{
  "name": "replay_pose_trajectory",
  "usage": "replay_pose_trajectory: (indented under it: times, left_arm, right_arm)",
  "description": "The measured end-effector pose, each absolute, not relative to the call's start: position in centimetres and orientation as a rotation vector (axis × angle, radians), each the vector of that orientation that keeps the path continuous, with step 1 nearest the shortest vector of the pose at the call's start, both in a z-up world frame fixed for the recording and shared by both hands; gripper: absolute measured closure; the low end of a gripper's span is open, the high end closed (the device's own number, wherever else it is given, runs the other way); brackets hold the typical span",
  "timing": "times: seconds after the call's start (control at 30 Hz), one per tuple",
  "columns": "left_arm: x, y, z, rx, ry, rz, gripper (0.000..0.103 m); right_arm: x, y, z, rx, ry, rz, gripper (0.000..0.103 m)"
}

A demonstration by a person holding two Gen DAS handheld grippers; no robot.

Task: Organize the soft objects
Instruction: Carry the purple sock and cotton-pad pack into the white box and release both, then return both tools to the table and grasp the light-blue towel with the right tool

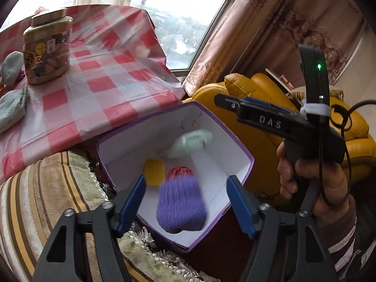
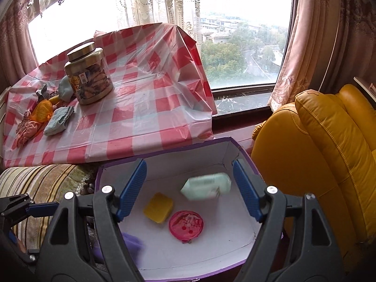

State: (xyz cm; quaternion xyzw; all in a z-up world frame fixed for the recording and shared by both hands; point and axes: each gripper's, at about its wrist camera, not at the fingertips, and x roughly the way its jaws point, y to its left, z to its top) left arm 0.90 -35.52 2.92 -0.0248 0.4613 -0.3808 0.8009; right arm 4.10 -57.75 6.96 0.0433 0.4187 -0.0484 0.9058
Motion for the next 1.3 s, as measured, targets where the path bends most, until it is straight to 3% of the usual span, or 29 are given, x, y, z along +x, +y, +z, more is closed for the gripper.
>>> replay_pose_trajectory:
  times: [0.53, 1.3]
  left_arm:
    - [2.1, -32.7, 2.9, -0.139, 0.982, -0.755, 0.028]
    - [7.1, -19.5, 3.9, -0.315, 0.882, -0.430, 0.028]
  right_arm:
    - [4.8, -55.8, 6.8, 0.070, 0.895, -0.054, 0.019]
    - [8.9, -44.0, 6.1, -0.058, 0.990, 0.161, 0.018]
